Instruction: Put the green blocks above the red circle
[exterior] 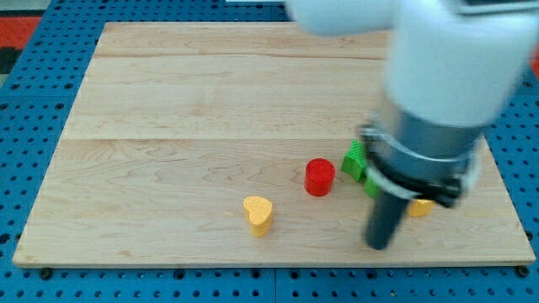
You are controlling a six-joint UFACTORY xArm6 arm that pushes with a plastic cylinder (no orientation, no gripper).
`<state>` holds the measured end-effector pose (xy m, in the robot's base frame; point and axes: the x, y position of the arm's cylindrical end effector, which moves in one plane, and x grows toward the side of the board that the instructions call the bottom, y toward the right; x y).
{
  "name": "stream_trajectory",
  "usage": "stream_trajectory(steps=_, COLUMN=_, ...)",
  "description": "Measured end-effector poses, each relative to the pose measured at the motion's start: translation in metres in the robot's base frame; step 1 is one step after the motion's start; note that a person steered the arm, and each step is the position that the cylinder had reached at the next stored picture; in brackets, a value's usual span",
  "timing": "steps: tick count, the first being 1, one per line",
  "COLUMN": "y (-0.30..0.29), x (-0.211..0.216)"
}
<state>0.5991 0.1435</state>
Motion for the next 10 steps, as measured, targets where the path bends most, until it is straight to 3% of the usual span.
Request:
stream_trajectory(steps=1, y=0.086, x=-0.003)
stream_trajectory(steps=2, y=0.107, x=-0.040)
stream_trajectory(steps=4, y=0.001, x=-0.064)
stream_trajectory(steps=5, y=-0.013, x=-0.066)
stream_trajectory(steps=6, y=0.034, x=-0.053)
stream_trajectory(steps=7, y=0.013, x=-0.043)
stream_trajectory(steps=8, y=-0.051, x=-0.049)
stream_trajectory(steps=10, y=-0.057, x=-0.054)
